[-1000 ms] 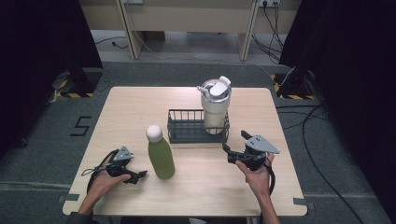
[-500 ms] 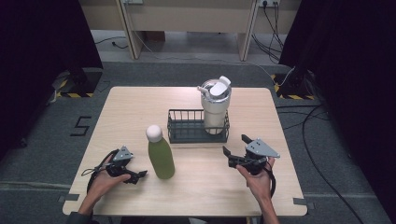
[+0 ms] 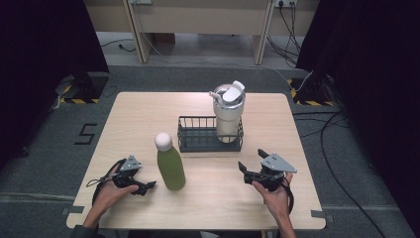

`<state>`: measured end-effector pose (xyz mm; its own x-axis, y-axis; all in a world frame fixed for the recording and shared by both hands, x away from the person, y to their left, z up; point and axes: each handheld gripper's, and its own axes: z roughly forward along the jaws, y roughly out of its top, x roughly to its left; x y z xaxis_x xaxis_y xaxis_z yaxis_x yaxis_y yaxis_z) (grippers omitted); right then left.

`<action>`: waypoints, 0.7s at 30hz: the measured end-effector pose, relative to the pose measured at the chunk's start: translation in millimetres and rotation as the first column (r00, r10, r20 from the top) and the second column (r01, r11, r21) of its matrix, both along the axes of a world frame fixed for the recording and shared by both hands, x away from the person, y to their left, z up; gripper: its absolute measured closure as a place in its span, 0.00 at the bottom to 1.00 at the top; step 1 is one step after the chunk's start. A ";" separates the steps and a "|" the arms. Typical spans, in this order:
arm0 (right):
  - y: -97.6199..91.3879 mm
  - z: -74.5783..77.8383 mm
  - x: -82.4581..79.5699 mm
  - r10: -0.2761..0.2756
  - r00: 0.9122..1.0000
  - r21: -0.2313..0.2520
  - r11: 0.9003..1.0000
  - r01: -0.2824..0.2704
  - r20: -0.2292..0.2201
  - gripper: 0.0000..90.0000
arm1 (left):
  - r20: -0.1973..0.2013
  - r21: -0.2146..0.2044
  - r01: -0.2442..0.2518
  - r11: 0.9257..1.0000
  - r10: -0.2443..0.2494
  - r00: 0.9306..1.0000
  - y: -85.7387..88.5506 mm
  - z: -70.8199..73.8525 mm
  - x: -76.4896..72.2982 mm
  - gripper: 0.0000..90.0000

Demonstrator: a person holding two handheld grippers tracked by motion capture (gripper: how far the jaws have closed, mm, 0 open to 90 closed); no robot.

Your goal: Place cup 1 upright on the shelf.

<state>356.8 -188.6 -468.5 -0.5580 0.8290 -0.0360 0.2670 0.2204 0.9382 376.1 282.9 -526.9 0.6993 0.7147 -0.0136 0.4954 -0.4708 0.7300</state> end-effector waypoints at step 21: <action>-12.0 -16.8 -16.6 -0.010 0.999 -0.008 1.000 0.010 -0.041 0.17 | 0.000 0.000 0.000 1.000 0.000 1.000 0.0 0.0 0.0 0.00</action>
